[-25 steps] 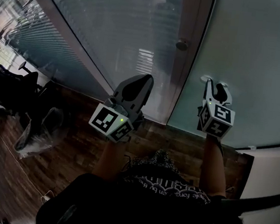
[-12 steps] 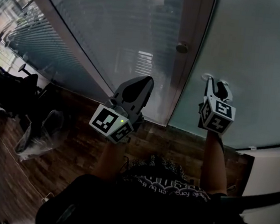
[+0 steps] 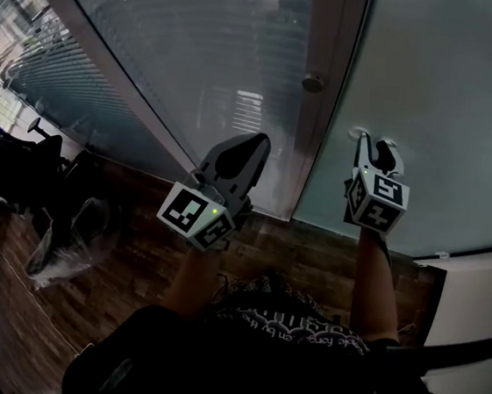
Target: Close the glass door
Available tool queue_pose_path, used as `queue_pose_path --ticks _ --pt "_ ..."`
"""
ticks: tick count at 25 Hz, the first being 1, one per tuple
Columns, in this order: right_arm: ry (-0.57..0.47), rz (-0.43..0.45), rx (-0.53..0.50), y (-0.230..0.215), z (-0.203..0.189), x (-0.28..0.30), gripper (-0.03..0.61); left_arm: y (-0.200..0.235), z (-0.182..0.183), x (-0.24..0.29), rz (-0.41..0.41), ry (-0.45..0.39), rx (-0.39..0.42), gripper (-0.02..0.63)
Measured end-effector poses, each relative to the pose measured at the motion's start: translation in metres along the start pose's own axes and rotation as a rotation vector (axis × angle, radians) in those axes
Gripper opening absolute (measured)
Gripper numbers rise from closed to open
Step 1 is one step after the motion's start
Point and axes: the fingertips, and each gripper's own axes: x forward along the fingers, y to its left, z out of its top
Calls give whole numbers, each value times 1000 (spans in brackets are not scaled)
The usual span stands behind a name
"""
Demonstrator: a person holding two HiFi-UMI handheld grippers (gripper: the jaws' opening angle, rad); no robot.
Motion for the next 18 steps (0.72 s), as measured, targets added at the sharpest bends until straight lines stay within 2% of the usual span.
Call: queue_pose_path --ticks 9,12,14,17,18 --pt "16 -11 -35 4 -4 -12 117 -4 -4 -1 12 10 -14 2" --pt "7 -9 -11 6 -2 -34 117 -7 -4 -3 11 5 -23 2" --pt "-28 5 14 6 7 -52 115 -9 -5 -4 13 7 -18 2" --pt "-144 56 -3 8 26 -78 109 -14 -6 -3 14 15 -16 2" --pt "-177 59 -21 7 32 -85 83 -16 -6 -3 14 17 -15 2"
